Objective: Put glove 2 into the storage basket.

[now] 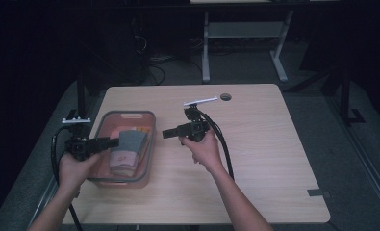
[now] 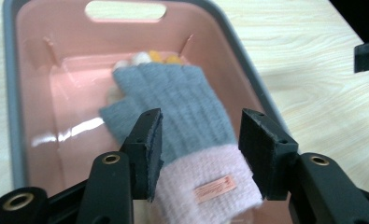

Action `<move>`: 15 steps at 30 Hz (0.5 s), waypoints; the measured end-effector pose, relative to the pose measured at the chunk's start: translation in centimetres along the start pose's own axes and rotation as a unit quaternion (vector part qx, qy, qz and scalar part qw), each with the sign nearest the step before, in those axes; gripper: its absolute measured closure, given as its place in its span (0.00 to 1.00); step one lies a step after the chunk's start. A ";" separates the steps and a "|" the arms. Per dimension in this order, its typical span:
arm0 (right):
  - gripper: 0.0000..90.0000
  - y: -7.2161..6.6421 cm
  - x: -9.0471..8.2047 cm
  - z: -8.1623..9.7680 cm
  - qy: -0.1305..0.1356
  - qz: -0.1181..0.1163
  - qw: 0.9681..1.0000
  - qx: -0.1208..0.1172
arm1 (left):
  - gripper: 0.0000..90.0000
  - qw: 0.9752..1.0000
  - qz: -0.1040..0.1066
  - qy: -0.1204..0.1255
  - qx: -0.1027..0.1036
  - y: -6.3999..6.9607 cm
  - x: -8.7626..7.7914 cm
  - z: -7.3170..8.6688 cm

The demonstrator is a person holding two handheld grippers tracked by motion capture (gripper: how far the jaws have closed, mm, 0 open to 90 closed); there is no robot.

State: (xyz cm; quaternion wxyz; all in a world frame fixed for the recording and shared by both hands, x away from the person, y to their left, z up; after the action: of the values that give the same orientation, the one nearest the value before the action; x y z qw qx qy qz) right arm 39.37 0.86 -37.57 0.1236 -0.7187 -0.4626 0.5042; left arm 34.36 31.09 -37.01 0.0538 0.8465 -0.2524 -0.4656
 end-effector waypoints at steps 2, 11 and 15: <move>0.71 0.3 -0.4 0.2 0.001 0.006 1.000 -0.001 | 0.54 1.000 0.003 0.002 0.004 0.4 0.1 -0.2; 0.69 1.4 -2.1 0.9 0.013 0.008 1.000 0.011 | 0.49 0.999 0.024 0.010 0.018 2.2 0.6 -1.0; 0.67 1.7 -2.7 1.2 0.015 0.011 1.000 0.010 | 0.47 0.999 0.034 0.012 0.021 2.9 0.9 -1.1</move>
State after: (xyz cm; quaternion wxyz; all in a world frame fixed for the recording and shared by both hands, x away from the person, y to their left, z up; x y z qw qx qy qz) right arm 39.09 -2.54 -37.57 0.1324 -0.7302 -0.4472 0.4993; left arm 34.57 27.95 -36.13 0.0551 0.8441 -0.2900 -0.4477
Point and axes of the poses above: each handheld gripper's, and its own axes: x roughly forward along the jaws, z roughly out of its underside, y roughly to its right, the point moved 3 cm from there along x, roughly forward along the jaws, and after that the axes turned 9 degrees about -y, right-handed, at the moved point
